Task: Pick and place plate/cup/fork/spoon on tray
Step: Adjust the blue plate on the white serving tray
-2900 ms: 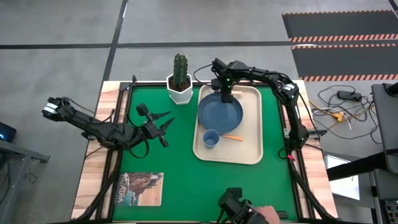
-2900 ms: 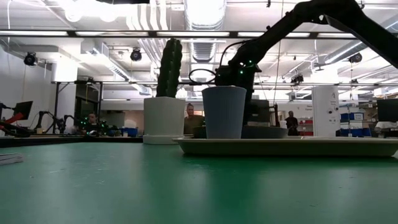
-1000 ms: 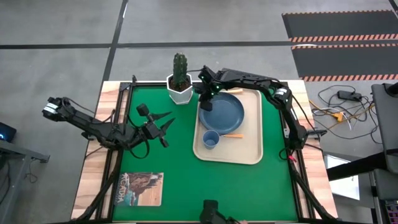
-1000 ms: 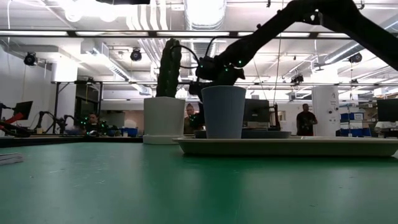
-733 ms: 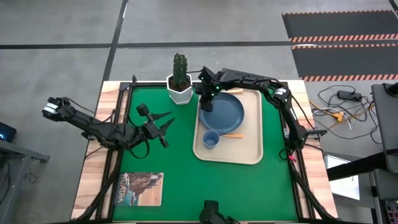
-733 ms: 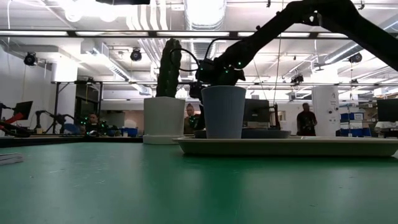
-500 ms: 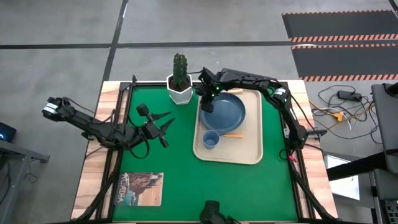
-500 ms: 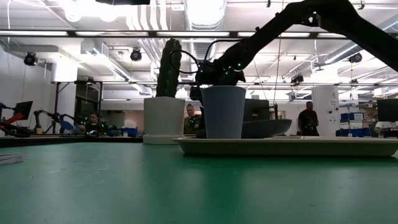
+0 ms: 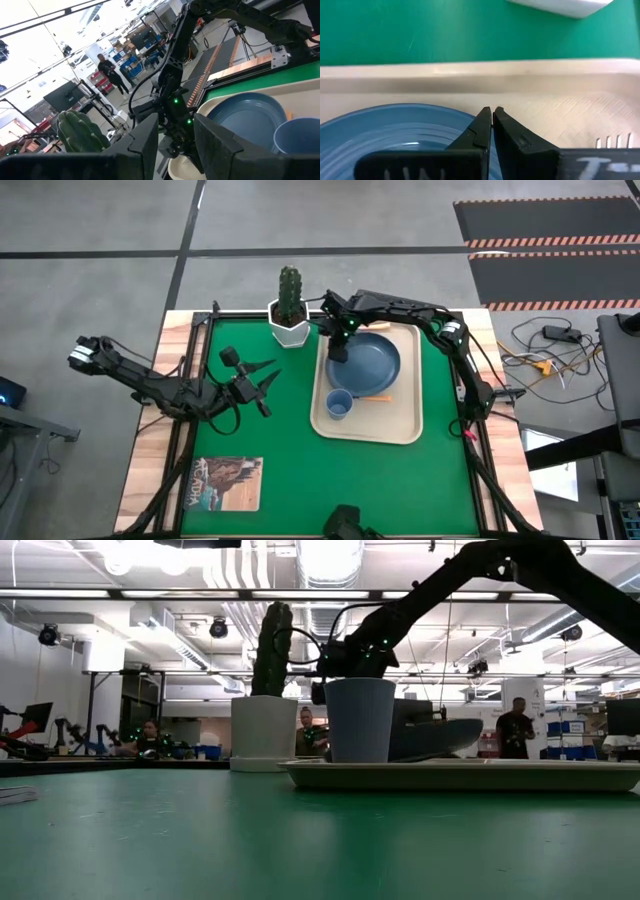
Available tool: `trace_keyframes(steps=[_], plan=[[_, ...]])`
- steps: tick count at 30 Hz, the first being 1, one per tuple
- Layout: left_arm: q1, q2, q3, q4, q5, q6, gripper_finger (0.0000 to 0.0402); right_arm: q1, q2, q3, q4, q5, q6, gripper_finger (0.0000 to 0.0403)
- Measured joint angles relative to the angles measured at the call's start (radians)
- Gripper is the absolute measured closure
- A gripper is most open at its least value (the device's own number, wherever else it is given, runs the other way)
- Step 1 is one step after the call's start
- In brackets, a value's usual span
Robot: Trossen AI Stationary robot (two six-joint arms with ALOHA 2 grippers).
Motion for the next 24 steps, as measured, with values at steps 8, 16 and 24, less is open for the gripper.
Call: trace_keyframes(steps=[8, 16, 24], plan=[[0.0, 0.0, -0.001, 0.0, 0.0, 0.0, 0.0295, 0.0, -0.002, 0.0, -0.045, 0.033, -0.006, 0.0394], [0.0, 0.0, 0.0, 0.0, 0.0, -0.001, 0.0295, 0.0, -0.015, 0.008, -0.053, 0.038, -0.01, 0.0394], [0.0, 0.0, 0.001, 0.0, 0.0, 0.0, 0.0295, 0.0, -0.137, 0.01, -0.141, 0.054, 0.004, 0.0394]])
